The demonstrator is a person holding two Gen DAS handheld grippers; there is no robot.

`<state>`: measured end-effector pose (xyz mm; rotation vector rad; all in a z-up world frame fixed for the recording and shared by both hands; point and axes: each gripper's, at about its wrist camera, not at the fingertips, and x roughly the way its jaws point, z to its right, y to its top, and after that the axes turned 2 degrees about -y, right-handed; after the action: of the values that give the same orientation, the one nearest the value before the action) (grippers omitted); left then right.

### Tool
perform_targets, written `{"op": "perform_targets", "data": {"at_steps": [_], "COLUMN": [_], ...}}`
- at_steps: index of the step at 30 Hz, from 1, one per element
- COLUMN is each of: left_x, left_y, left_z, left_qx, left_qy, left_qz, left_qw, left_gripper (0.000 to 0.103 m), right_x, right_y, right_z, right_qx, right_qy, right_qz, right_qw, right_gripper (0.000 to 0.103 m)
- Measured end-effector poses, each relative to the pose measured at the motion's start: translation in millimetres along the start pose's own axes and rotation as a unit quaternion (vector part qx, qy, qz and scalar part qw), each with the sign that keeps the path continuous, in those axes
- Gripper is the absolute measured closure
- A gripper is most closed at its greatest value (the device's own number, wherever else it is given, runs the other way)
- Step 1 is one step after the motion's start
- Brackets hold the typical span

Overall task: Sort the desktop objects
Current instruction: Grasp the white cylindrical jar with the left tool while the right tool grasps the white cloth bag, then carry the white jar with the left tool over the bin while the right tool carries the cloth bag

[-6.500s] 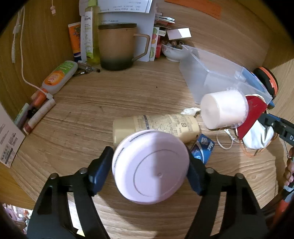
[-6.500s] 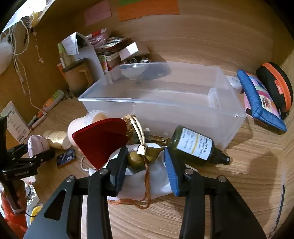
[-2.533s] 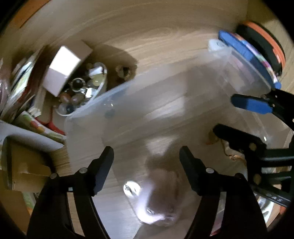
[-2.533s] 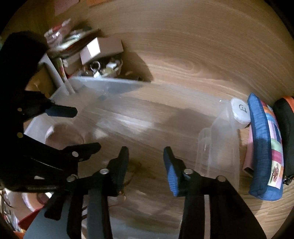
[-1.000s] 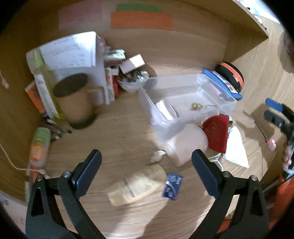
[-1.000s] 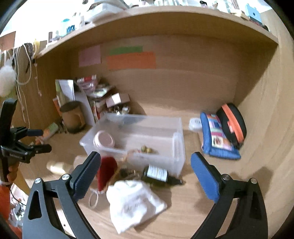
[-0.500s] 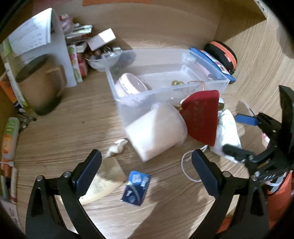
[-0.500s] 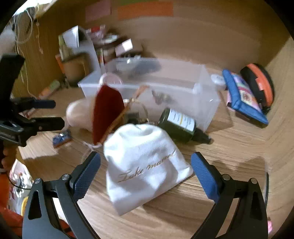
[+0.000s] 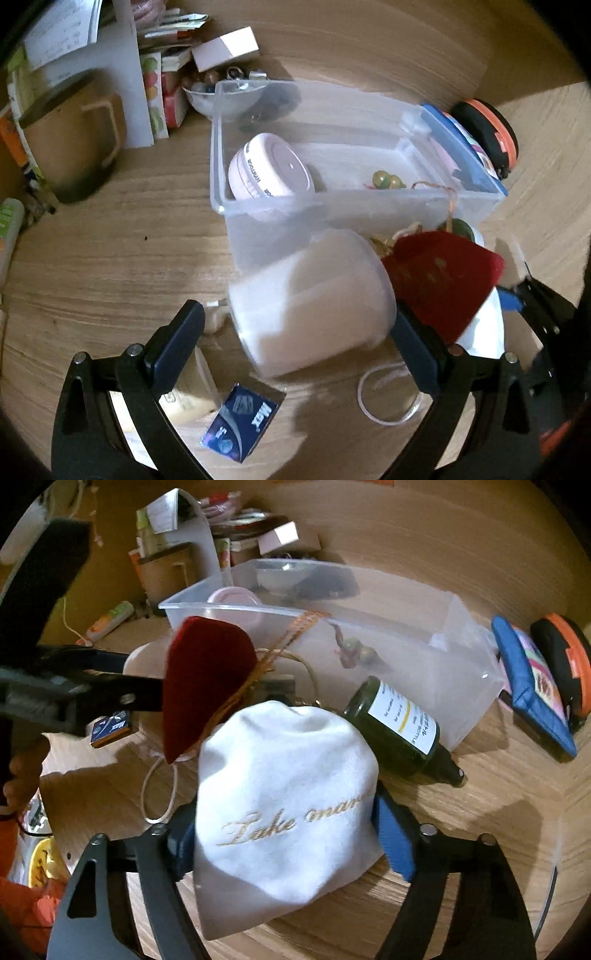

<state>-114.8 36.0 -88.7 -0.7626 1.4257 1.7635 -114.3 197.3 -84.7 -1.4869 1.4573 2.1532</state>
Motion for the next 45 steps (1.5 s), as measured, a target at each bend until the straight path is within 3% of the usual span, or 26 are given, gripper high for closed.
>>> {"op": "perform_targets", "data": {"at_steps": [3,5,9,24,45], "left_x": [2,4,6,-15,-71], "left_y": [0,0,-3,-4,17], "left_z": [4,9,13,6,-4], "left_qx": [0.002,0.013,0.019,0.003,-0.003], "left_qy": [0.009,0.009,0.026,-0.007,-0.039], "left_qz": [0.007,0.003,0.012,0.047,0.107], "left_qw": [0.9999,0.9999,0.9994,0.9988,0.9935], "left_gripper": [0.011,0.024,0.025,0.037,0.037], "right_x": [-8,-11,-17,-70,-103], "right_y": [-2,-3,-7,-4,40], "right_z": [-4,-2,7,37,64], "right_qx": [-0.012,-0.007,0.017,0.097,0.147], "right_qy": [0.002,0.008,0.020,0.042,0.066], "right_qz": [0.015,0.019,0.025,0.092,0.163], "right_qw": [1.000,1.000,0.999,0.990,0.973], "right_gripper": [0.045,0.049,0.054,0.055,0.055]}}
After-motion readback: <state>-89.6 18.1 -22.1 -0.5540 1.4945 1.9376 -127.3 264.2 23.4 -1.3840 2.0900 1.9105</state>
